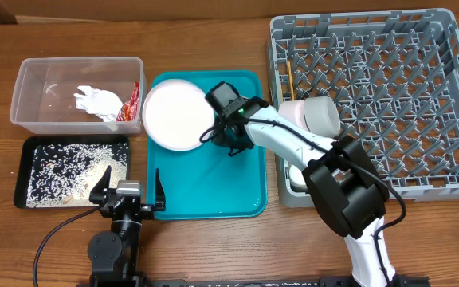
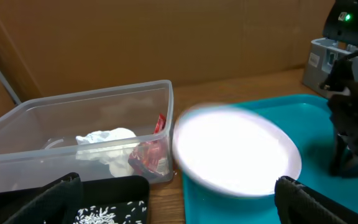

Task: Sort waste into correct bins and load items into the dishwasher
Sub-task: 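Reach the right gripper to the white plate and grip its edge, then lift the white plate and stand it upright in the dish rack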

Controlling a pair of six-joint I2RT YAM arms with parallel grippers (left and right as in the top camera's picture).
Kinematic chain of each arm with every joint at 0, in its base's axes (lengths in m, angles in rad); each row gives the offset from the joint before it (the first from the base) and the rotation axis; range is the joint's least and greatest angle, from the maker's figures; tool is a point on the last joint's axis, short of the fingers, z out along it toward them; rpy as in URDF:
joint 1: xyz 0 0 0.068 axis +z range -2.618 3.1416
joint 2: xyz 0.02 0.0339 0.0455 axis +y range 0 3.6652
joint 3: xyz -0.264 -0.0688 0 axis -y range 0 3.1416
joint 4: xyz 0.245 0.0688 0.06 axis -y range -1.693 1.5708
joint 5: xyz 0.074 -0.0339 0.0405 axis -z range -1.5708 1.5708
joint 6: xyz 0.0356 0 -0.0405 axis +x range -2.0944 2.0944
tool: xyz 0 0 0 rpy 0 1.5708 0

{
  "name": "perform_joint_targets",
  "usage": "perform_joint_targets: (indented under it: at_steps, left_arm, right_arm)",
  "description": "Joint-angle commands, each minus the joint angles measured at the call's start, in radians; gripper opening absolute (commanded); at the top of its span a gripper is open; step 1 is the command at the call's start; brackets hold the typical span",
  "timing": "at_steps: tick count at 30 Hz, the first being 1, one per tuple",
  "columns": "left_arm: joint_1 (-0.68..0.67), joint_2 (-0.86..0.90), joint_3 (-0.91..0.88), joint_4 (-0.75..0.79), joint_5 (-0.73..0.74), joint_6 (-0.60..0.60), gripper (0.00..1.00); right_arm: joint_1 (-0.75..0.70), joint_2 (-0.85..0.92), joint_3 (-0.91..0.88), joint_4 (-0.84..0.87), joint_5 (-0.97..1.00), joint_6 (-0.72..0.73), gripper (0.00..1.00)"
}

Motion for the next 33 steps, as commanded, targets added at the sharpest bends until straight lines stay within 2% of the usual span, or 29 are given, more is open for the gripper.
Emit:
perform_joint_targets:
  at_steps: [1,2,7,10,15,21,26,27,30,33]
  left_arm:
    - [0.004,-0.01,-0.004,0.0,0.014,0.019,1.0]
    - [0.004,-0.01,-0.004,0.0,0.014,0.019,1.0]
    - [0.004,-0.01,-0.004,0.0,0.014,0.019,1.0]
    - [0.004,-0.01,-0.004,0.0,0.014,0.019,1.0]
    - [0.004,-0.01,-0.004,0.0,0.014,0.019,1.0]
    - [0.004,-0.01,-0.004,0.0,0.014,0.019,1.0]
    - [0.004,-0.01,-0.004,0.0,0.014,0.019,1.0]
    - [0.004,-0.01,-0.004,0.0,0.014,0.019,1.0]
    - [0.004,-0.01,-0.004,0.0,0.014,0.019,1.0]
    - [0.004,-0.01,-0.004,0.0,0.014,0.019,1.0]
  right_arm:
    - [0.008,0.014,0.005,-0.008,-0.021,0.011,0.1]
    - [0.008,0.01,0.006,-0.018,-0.021,0.011,0.11]
    - [0.008,-0.053,0.006,-0.023,-0.008,-0.05,0.29]
    - [0.008,-0.117,0.006,-0.034,0.031,-0.048,0.35]
    - [0.008,-0.185,0.006,0.014,0.031,-0.048,0.61]
    - [0.008,-0.155,0.004,0.058,0.031,-0.033,0.64]
    - [0.009,-0.059,0.004,0.077,0.024,-0.033,0.63]
    - [0.008,-0.039,0.004,0.079,0.024,-0.028,0.6]
    - [0.005,-0.004,0.004,0.081,0.024,-0.014,0.42]
    - [0.005,0.003,0.004,0.071,0.024,-0.015,0.19]
